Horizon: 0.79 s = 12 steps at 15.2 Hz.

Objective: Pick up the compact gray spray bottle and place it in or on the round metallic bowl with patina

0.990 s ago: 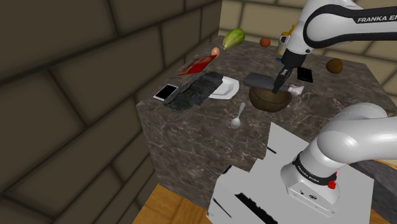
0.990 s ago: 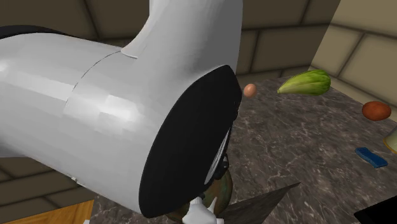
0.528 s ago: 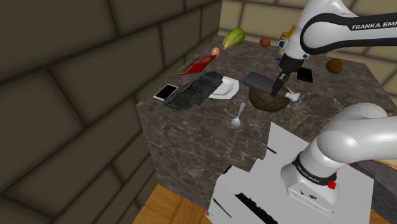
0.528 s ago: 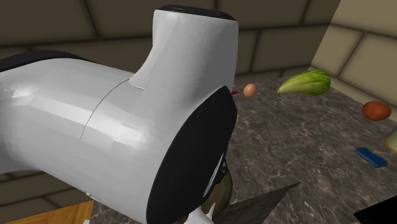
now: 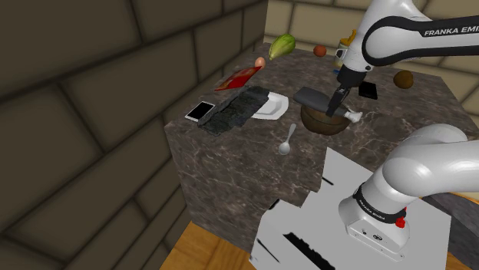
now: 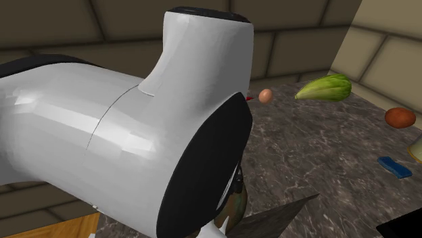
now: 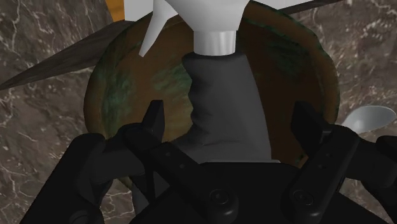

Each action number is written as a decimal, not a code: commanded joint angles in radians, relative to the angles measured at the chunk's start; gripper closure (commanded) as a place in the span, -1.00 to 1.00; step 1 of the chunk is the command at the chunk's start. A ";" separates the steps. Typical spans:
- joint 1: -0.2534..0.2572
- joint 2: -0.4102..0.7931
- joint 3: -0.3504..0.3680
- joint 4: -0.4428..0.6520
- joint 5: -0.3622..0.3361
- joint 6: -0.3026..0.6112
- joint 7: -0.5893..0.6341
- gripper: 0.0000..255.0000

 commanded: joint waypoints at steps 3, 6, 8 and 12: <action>0.004 -0.016 0.011 0.059 0.010 -0.075 0.000 -1.00; 0.007 -0.022 0.020 0.116 0.018 -0.137 -0.001 -1.00; 0.007 -0.022 0.020 0.116 0.018 -0.137 -0.001 -1.00; 0.007 -0.022 0.020 0.116 0.018 -0.137 -0.001 -1.00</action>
